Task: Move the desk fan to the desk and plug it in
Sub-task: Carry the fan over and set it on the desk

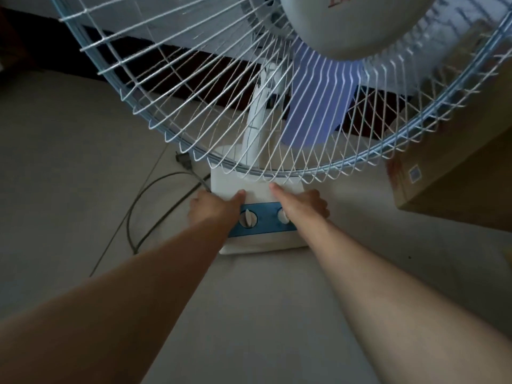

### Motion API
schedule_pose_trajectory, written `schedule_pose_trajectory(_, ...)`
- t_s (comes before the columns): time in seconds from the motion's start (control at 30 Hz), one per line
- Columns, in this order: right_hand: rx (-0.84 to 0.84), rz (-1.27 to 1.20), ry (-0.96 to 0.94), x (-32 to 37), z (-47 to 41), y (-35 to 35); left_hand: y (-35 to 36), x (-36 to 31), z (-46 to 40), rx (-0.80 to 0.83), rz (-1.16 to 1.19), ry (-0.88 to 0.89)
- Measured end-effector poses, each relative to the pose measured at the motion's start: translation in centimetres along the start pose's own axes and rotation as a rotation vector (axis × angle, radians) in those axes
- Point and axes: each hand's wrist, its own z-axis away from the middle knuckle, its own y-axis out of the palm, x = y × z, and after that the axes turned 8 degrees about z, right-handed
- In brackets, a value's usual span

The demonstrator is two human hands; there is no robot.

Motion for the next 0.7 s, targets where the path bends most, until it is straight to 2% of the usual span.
schedule_pose_trajectory(0.17, -0.038, -0.039, -0.008, -0.4, 0.4, 0.1, 0.4, -0.2, -0.2, -0.037, -0.054, -0.021)
schedule_pose_trajectory(0.4, -0.038, -0.125, -0.007, -1.1, 1.4, 0.3, -0.8, 0.7, -0.2, 0.003, -0.014, -0.008)
schedule_pose_trajectory(0.53, 0.006, -0.207, -0.015, -2.3, 1.6, 0.0, -1.2, 1.6, 0.7, 0.022, 0.033, -0.001)
schedule_pose_trajectory(0.7, 0.131, -0.213, -0.051, -2.5, 2.1, 0.0, -1.7, 1.6, 0.8, -0.036, 0.025, 0.070)
